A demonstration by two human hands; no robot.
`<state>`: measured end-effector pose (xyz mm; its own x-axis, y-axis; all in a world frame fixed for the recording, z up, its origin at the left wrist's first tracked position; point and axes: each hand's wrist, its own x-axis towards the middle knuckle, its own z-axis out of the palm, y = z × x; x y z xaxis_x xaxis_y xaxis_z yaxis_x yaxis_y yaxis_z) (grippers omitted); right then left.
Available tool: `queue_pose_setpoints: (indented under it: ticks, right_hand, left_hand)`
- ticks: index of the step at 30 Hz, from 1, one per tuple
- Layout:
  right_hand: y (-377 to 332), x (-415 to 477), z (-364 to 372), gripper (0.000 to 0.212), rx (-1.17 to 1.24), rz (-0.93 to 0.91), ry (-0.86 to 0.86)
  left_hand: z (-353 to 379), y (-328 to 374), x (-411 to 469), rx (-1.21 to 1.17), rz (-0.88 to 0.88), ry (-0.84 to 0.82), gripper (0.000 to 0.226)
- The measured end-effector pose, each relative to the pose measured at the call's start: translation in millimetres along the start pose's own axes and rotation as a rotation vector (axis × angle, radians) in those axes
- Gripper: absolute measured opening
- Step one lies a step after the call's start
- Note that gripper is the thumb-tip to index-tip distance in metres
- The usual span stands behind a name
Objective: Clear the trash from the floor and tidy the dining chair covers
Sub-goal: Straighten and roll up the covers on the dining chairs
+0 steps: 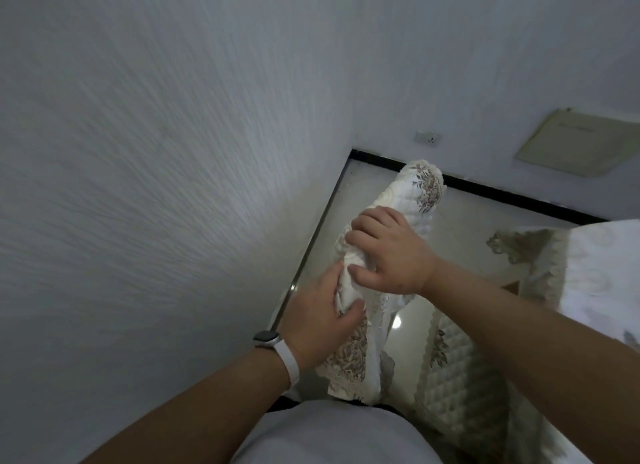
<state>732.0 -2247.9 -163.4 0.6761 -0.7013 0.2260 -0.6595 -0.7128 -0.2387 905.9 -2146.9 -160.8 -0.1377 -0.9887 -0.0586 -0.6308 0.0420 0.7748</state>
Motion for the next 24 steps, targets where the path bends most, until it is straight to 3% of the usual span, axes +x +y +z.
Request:
queue_pose_setpoints:
  ticks: [7, 12, 17, 24]
  right_hand:
    - [-3.0, -11.7, -2.3, 0.052, 0.023, 0.103, -0.073]
    - [-17.8, -7.8, -2.2, 0.055, 0.028, 0.296, -0.064]
    - [-47.6, -2.8, 5.1, 0.055, 0.049, 0.515, 0.037]
    - [-92.2, -2.7, 17.9, 0.048, 0.006, 0.827, 0.281]
  left_hand:
    - [-15.7, -27.2, 12.6, 0.080, 0.151, -0.156, 0.056]
    - [-40.4, -49.6, 49.6, 0.129, 0.468, -0.238, 0.054]
    - [-60.4, -62.7, 109.0, 0.271, 0.809, -0.360, 0.066]
    - [-54.1, -49.4, 182.7, 0.379, 1.141, -0.462, 0.059]
